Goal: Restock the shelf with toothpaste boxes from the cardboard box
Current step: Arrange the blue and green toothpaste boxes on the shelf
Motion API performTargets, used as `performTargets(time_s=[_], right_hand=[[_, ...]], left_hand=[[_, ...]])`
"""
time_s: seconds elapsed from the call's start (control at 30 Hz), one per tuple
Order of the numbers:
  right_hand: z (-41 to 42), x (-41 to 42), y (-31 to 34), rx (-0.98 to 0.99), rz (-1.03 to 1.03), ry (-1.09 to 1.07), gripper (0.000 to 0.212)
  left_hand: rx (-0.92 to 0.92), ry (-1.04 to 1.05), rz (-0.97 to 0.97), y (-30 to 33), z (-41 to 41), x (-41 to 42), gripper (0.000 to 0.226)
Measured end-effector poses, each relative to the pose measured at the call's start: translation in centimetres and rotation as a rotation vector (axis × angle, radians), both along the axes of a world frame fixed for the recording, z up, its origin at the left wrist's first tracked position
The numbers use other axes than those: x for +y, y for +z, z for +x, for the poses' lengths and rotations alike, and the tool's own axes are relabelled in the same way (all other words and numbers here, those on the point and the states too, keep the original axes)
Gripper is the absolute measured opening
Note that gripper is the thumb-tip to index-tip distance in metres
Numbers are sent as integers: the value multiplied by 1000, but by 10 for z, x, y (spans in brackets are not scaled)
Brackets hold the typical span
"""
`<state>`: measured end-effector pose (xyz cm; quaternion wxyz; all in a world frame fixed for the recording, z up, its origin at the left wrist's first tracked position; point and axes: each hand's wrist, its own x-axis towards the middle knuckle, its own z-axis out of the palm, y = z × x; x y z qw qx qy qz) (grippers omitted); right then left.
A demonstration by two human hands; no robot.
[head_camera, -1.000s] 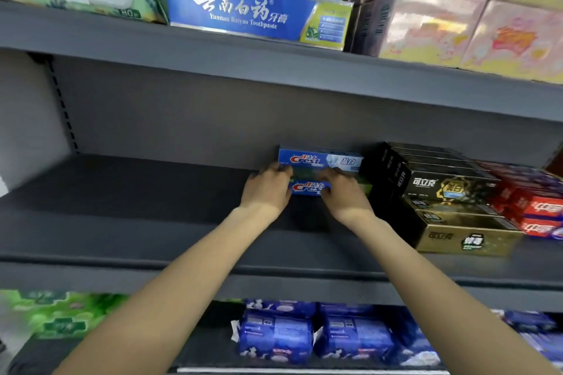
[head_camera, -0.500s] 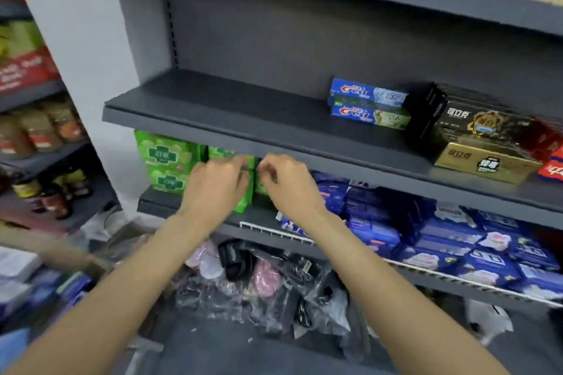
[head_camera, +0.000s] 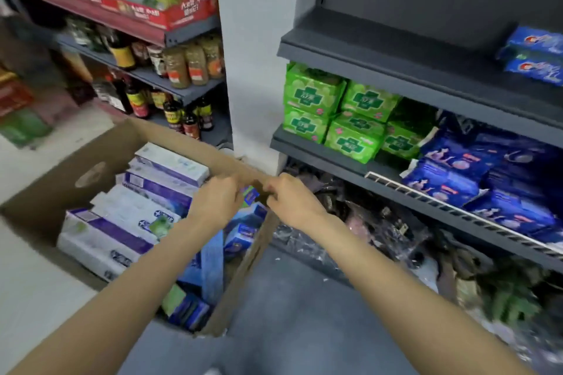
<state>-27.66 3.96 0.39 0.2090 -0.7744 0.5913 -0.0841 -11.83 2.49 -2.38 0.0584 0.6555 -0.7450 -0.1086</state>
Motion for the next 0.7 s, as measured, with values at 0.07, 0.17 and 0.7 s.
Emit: performTargets(time_s=[0.07,0.17,0.7], right_hand=[[25,-5,-15,74,10,-24,31],[51,-9,-40,219,106,-40,39],[48,0,-46,-90,74,-228,25]], left_hand=[[-23,-83,121,-22,28,-8,29],[-48,-177,261,-51,54,-19,38],[750,4,473,-49,85,-30,27]])
